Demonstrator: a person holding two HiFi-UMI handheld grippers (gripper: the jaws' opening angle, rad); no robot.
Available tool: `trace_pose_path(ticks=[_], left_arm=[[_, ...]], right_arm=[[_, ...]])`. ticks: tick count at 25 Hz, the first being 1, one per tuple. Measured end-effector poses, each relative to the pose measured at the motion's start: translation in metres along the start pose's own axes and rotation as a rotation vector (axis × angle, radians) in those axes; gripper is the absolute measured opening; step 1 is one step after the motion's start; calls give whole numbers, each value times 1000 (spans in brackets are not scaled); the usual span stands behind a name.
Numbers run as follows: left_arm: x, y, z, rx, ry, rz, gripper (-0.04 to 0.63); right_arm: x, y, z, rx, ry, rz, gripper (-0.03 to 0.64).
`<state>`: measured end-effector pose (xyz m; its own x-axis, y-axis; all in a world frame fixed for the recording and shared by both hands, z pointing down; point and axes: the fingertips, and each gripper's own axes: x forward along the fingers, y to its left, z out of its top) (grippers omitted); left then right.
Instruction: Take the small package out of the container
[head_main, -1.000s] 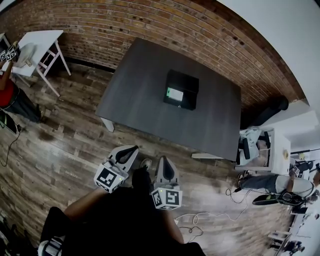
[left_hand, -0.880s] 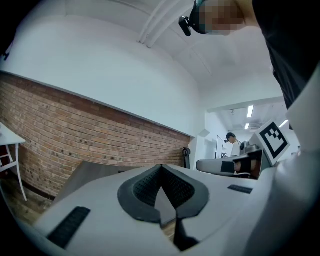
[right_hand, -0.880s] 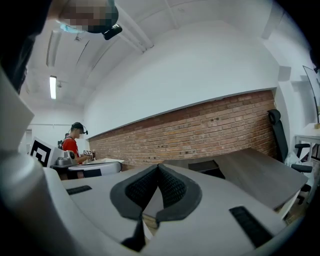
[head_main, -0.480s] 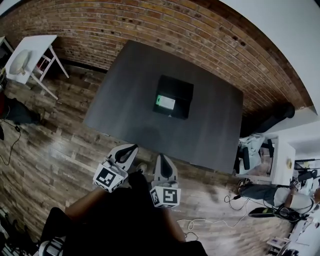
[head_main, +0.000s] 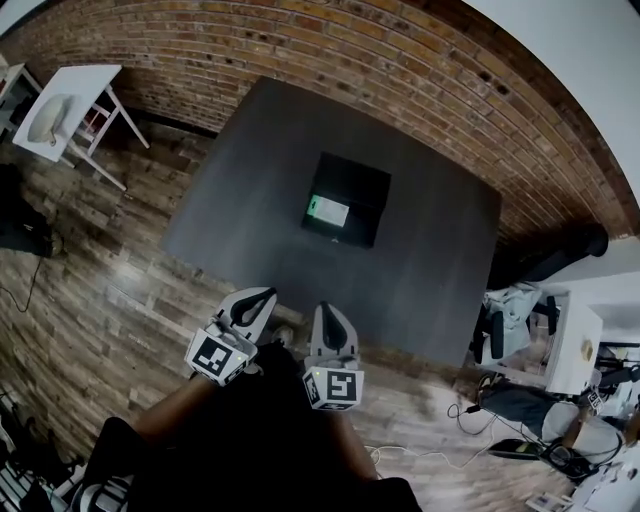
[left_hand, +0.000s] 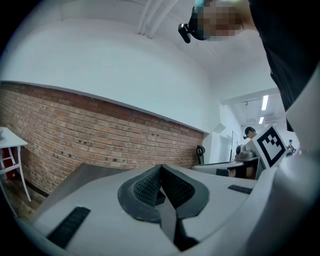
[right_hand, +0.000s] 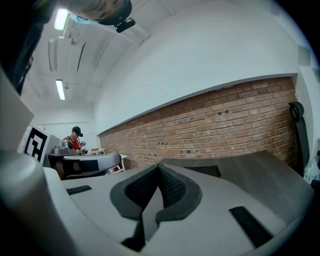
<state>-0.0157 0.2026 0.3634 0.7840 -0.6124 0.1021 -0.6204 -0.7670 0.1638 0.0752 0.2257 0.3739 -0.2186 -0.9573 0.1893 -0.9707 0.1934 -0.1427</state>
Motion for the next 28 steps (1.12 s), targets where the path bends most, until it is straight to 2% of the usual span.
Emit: trace_pose_path(ticks=[5, 10, 14, 18, 28], left_arm=[[12, 1, 3, 6, -1, 30, 32], [13, 7, 7, 10, -11, 36, 34], [17, 17, 10, 24, -30, 16, 34], [26, 37, 11, -2, -27, 0, 34], [62, 98, 34, -14, -58, -106, 32]], right_arm=[[13, -13, -4, -21, 18, 36, 24], [24, -15, -3, -34, 34, 37, 23], [36, -14, 0, -47, 33, 25, 24], [53, -12, 3, -80, 40, 6, 24], [121, -10, -2, -127, 118, -55, 24]])
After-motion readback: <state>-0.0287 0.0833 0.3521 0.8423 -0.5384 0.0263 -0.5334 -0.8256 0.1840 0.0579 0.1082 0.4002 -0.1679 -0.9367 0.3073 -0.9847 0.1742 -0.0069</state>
